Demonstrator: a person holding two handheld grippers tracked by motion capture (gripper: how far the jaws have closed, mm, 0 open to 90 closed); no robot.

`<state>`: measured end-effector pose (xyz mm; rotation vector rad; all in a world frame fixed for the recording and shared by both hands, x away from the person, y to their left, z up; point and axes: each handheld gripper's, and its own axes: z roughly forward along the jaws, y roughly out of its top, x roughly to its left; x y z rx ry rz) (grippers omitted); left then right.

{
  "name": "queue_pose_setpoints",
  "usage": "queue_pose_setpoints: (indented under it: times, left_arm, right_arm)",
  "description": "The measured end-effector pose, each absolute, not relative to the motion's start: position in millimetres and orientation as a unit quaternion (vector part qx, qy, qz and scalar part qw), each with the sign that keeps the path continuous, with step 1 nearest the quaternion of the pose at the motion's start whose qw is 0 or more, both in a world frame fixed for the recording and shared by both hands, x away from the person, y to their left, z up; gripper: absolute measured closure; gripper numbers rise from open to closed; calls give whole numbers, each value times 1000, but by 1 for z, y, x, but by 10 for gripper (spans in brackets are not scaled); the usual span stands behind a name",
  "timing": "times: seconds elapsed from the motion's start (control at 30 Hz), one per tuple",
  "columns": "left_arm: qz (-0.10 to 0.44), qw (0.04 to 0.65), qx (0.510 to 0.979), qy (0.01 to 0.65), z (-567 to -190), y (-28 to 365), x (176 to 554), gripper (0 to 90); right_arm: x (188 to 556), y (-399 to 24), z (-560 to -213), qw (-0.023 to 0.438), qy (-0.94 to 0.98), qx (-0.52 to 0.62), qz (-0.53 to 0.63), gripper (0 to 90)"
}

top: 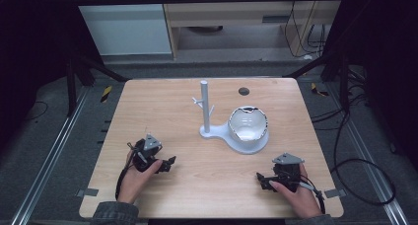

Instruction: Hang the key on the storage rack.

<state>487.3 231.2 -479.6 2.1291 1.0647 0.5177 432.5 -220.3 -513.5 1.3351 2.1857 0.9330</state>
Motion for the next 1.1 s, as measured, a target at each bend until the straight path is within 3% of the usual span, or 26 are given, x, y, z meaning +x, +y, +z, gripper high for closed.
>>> queue_pose_setpoints:
  times: [0.33, 0.87, 1.1]
  left_arm:
    - [186, 315, 817, 445, -470, 268, 484, 96]
    - [149, 212, 859, 441, -428, 266, 505, 89]
    - [117, 140, 888, 422, -416, 255, 518, 152]
  right_arm:
    - [432, -220, -514, 206, 785, 479, 335, 4]
    - [433, -221, -513, 205, 787, 475, 336, 4]
    - [433, -223, -513, 202, 791, 469, 337, 4]
